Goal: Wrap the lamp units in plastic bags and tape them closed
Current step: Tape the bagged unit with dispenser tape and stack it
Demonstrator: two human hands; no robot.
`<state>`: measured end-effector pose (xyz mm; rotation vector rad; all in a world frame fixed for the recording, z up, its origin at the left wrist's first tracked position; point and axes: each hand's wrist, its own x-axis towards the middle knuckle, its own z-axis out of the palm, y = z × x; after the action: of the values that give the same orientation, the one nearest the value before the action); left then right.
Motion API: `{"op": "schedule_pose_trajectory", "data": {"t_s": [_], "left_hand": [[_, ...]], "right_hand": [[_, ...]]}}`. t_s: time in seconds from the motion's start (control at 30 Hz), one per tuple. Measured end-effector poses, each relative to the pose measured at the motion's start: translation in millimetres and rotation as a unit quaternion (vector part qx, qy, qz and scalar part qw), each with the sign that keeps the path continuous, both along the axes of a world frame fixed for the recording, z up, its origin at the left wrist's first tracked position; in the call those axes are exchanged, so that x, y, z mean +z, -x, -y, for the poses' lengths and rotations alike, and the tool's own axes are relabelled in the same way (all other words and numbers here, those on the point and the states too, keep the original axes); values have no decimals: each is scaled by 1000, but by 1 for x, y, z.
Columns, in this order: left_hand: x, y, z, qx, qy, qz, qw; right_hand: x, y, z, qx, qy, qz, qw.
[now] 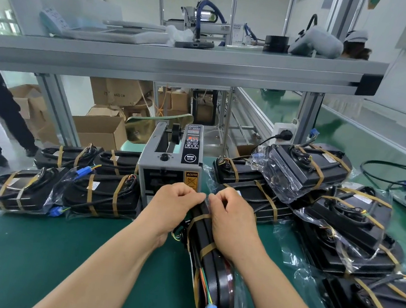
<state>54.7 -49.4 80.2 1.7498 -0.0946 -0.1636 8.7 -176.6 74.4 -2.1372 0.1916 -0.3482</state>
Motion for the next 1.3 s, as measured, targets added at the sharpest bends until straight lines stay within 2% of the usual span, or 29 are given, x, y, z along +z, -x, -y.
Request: {"op": "schedule_pose_trajectory", "data": {"t_s": [0.3, 0.47, 0.67, 0.83, 0.93, 1.07, 1.3], "left_hand": [[3, 2, -13, -71, -2, -59, 996], [3, 0, -19, -98, 46, -105, 989], [-1, 0, -16, -67, 58, -108, 990], [0, 4, -10, -18, 47, -91, 995], [1, 13, -9, -19, 50, -71, 996], [9, 30, -11, -29, 62, -27, 997], [35, 79, -21, -36, 12, 188, 982]], "right_hand": [[-2, -1, -1, -7, -10, 2, 1000], [1, 2, -2, -8, -39, -2, 999], [1, 0, 1, 3, -61, -30, 998], [6, -2, 5, 36, 19, -100, 994], [19, -3, 10, 93, 74, -172, 978], [34, 4, 17, 173, 30, -214, 961], [42, 44, 1, 214, -89, -65, 971]]}}
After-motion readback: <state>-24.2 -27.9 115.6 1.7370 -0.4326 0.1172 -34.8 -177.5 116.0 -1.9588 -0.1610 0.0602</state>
